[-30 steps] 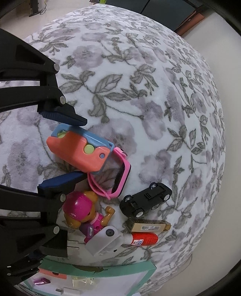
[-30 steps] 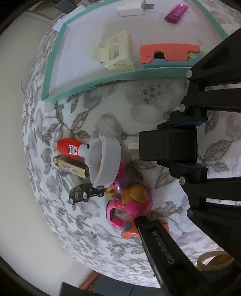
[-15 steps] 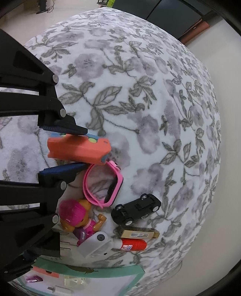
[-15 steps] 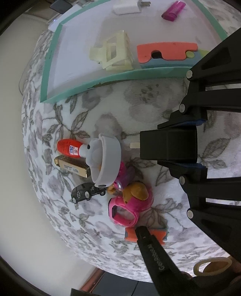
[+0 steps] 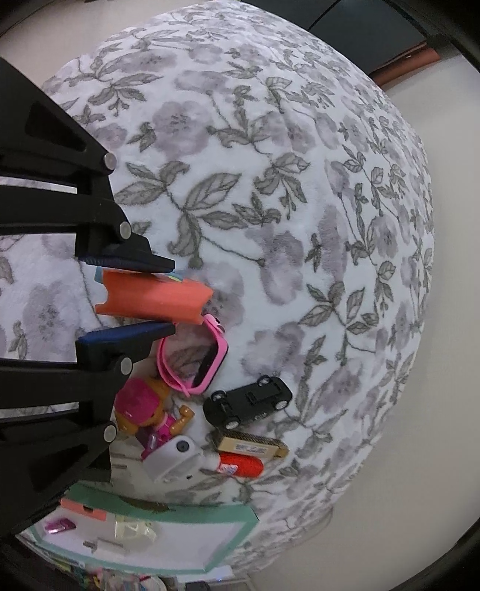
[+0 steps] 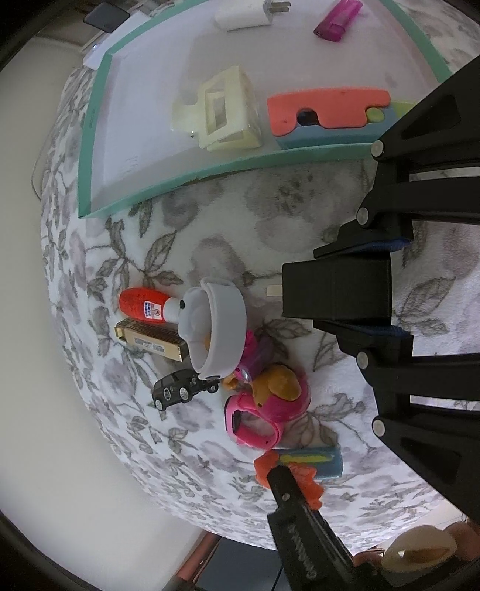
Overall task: Organize rigid objects
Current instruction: 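Grasp the second orange-blue toy knife with the left tool while the right holds the charger, then carry the toy knife and black charger over the tray with both tools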
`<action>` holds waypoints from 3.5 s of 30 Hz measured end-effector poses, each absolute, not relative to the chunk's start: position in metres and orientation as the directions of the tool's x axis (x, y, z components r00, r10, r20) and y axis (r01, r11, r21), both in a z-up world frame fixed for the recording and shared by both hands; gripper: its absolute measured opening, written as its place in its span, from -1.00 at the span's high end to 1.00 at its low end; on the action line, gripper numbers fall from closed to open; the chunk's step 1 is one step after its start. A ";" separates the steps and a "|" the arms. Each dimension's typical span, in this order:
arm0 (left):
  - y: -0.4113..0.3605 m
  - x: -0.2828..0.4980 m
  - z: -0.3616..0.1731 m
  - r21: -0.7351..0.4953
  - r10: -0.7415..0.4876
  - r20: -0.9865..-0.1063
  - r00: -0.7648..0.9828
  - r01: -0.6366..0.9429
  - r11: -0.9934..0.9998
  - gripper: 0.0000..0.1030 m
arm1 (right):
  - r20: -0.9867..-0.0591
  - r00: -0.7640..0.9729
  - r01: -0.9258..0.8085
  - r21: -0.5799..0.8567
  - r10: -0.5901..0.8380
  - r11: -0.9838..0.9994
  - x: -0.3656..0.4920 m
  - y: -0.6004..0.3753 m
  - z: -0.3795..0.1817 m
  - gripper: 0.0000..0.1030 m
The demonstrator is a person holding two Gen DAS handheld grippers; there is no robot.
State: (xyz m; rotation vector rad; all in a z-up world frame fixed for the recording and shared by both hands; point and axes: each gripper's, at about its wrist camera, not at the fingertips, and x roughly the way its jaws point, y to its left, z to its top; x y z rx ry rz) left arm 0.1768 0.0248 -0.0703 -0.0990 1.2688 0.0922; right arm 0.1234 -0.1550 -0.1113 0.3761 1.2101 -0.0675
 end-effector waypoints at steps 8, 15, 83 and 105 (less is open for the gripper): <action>0.034 0.173 -0.052 -0.133 -0.080 -0.940 0.331 -0.140 0.981 0.52 | -0.920 0.362 0.253 0.251 0.149 0.934 0.123 -0.156 -0.110 0.39; 0.042 0.170 -0.035 -0.210 -0.143 -0.918 0.371 -0.145 0.967 0.53 | -0.917 0.370 0.259 0.255 0.148 0.932 0.121 -0.158 -0.109 0.39; 0.015 0.159 0.019 -0.198 -0.141 -0.830 0.540 -0.049 0.979 0.57 | -0.824 0.556 0.294 0.312 0.103 0.904 0.106 -0.194 -0.042 0.39; -0.148 0.134 0.041 -0.220 -0.390 -0.751 0.533 0.355 0.909 0.57 | -0.838 0.533 0.568 0.256 -0.113 0.783 0.065 -0.329 -0.049 0.39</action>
